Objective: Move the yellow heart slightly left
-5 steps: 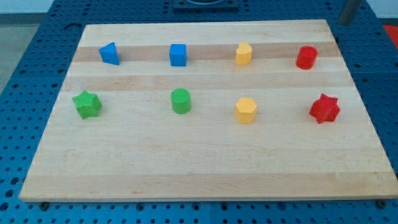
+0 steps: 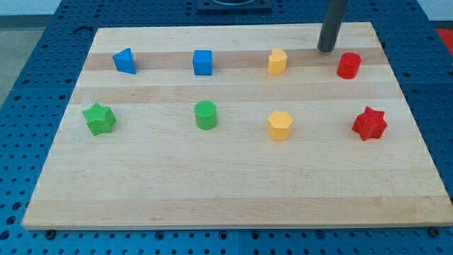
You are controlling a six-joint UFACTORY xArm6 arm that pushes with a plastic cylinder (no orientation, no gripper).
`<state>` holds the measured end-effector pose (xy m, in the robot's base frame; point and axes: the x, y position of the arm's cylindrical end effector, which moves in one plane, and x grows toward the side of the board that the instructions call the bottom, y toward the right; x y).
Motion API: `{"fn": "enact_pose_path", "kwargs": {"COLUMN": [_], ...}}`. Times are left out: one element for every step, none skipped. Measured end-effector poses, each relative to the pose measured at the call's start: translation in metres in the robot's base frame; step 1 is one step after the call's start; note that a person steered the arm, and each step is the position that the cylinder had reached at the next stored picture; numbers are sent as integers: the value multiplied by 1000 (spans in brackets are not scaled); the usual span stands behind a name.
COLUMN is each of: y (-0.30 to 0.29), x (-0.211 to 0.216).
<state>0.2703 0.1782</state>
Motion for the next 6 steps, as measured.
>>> {"fn": "enact_pose_path", "kwargs": {"y": [0, -8, -61, -98, -125, -129], "x": [0, 6, 29, 29, 32, 36]}}
